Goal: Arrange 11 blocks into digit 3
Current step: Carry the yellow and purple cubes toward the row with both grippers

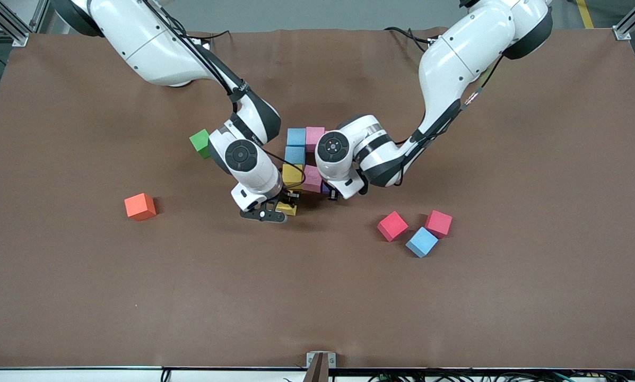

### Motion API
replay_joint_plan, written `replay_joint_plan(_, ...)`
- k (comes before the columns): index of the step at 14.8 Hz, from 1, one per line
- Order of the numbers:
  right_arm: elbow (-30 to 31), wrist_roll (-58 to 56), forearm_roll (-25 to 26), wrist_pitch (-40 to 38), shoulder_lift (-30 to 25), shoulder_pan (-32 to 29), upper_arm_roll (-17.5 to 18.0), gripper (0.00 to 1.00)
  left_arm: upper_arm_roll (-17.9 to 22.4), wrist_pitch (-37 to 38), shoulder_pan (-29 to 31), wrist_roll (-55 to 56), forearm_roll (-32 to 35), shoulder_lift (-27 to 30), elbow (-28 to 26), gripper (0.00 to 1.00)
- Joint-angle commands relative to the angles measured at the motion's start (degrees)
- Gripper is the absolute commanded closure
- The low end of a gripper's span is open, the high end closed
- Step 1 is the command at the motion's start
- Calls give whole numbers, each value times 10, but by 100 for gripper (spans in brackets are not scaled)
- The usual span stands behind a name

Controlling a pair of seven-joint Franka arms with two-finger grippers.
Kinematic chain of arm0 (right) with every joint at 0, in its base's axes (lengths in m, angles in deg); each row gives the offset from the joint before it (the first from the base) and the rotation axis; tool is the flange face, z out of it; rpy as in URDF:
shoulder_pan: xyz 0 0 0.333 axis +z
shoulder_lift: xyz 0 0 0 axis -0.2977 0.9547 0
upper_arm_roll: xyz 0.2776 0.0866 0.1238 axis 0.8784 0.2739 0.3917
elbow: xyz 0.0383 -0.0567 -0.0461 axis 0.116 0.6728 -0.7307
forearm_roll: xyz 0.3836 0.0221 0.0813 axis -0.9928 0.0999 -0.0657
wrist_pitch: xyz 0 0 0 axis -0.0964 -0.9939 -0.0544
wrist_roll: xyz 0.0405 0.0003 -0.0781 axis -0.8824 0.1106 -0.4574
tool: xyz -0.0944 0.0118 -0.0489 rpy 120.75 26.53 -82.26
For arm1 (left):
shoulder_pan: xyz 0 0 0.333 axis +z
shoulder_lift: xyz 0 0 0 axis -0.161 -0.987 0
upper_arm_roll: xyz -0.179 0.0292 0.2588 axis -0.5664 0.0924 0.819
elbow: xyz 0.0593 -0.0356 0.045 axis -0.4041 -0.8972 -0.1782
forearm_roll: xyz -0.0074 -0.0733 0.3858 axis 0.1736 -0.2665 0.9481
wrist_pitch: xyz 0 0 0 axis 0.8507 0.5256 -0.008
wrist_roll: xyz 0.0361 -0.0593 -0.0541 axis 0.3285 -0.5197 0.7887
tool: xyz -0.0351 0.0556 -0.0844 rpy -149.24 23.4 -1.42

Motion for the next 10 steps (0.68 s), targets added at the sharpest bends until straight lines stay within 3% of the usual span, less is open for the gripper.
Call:
replay_joint_plan(1, 44, -9, -5, 23, -30, -2, 5, 96, 8, -22, -5, 21, -1, 12, -20, 70)
replay_joint_plan(10, 61, -9, -2, 31, -41, 3, 5, 96, 9, -22, -5, 31, 12, 17, -50, 70)
